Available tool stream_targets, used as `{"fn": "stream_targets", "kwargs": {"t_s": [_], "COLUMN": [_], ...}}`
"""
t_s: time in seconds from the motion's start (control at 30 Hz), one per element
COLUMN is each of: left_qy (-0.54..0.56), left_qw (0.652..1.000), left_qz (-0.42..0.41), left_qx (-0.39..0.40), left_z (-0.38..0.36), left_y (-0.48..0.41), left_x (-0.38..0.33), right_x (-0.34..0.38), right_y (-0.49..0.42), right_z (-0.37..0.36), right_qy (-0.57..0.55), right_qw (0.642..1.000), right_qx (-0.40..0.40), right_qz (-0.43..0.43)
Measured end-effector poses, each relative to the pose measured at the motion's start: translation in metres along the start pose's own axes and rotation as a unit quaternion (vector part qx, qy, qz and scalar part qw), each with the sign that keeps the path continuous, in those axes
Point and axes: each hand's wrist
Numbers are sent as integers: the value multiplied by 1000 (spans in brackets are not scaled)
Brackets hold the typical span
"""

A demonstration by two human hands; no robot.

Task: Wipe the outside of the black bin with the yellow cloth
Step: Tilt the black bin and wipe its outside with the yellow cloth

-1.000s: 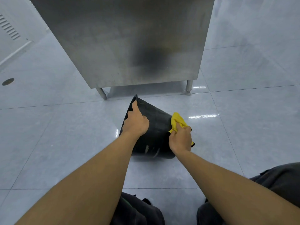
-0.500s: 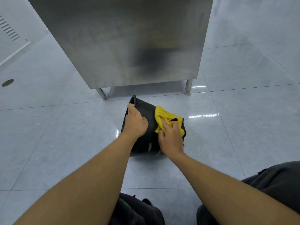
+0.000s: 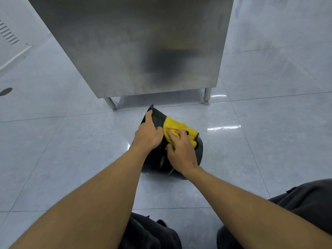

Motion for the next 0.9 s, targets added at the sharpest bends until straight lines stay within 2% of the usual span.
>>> {"fn": "stream_targets", "kwargs": {"t_s": [0.07, 0.17, 0.27, 0.4, 0.5, 0.6, 0.7, 0.8, 0.9], "left_qy": [2, 19, 17, 10, -23, -48, -31, -21, 29], "left_qw": [1000, 1000, 999, 1000, 1000, 999, 999, 1000, 1000], "left_qz": [-6, -5, 13, 26, 9, 7, 3, -7, -2], "left_qx": [2, -18, -40, -9, 4, 3, 13, 14, -9], "left_z": [2, -1, -4, -2, -2, -2, -4, -4, -2], "left_y": [-1, 1, 3, 1, 1, -2, -2, -1, -3], "left_x": [1, 2, 1, -2, -6, -3, -2, -2, 0], "right_x": [10, 4, -15, -45, -49, -33, -12, 8, 11], "right_y": [-3, -4, -3, 5, 9, 3, -2, -2, -5], "right_z": [-2, -3, -1, 8, 8, 5, 2, -3, -8], "right_qy": [-20, -25, 27, 65, 58, 45, 34, -30, -64], "right_qw": [999, 999, 996, 962, 943, 956, 984, 998, 997], "right_qx": [6, -14, -33, -36, -33, -35, -39, -13, -7], "right_qz": [44, 17, -78, -262, -327, -288, -172, -55, -38]}}
Point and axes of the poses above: each hand's wrist, its own y-axis away from the middle knuckle, its own z-axis out of the back of the hand, x = y × z, and after that the axes turned 12 degrees about -x, right-handed
